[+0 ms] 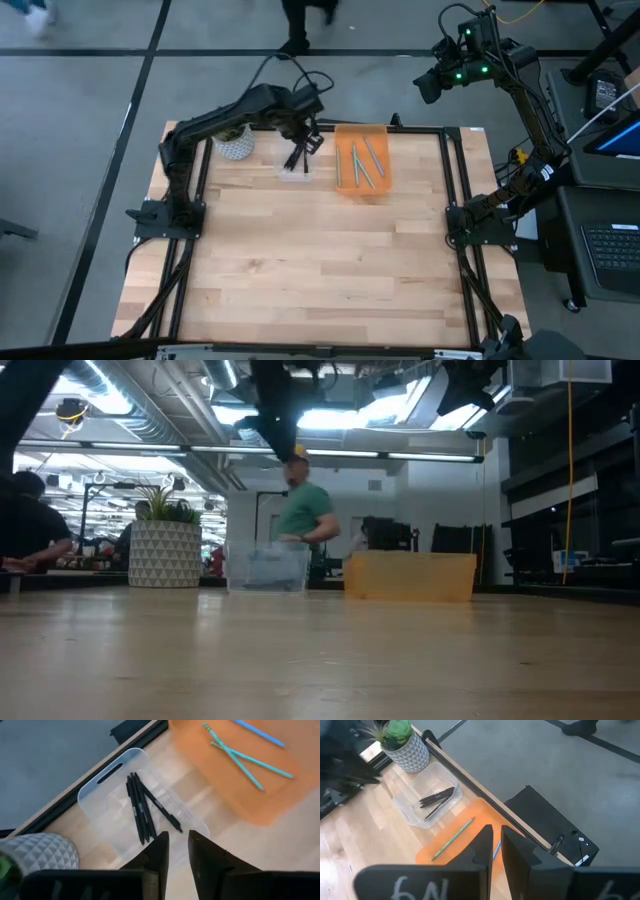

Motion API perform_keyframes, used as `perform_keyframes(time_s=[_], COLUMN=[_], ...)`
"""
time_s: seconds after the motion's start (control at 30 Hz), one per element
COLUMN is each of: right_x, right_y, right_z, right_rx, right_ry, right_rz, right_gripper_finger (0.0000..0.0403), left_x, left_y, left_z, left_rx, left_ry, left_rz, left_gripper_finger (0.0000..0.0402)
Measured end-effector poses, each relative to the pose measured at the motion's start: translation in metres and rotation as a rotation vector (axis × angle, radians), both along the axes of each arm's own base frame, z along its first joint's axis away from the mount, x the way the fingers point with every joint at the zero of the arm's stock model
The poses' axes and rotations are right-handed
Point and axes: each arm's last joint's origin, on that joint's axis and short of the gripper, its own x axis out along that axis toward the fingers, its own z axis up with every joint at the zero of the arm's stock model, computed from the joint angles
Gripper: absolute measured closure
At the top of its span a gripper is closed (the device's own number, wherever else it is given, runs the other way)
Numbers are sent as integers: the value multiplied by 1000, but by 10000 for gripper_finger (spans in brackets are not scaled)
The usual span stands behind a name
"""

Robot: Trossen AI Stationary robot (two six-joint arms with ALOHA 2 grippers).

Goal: Sort pens & pencils
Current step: Return to Home Position

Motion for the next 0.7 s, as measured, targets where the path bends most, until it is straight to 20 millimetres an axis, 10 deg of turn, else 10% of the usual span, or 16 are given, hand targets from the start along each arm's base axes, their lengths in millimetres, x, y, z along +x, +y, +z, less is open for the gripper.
perform_keyframes(time_s=[0.37, 0.7], right_x=[14, 34], right_y=[15, 86], right_z=[4, 27], right_rx=[81, 61], right_ry=[-147, -311], right_rz=[225, 688], right_gripper_finger=[363, 363], left_x=[-49, -73], left_y=[-68, -132], left_z=[70, 120], left_rx=[122, 235], left_ry=[-125, -422], left_rz=[-175, -519], left_gripper_finger=[394, 393])
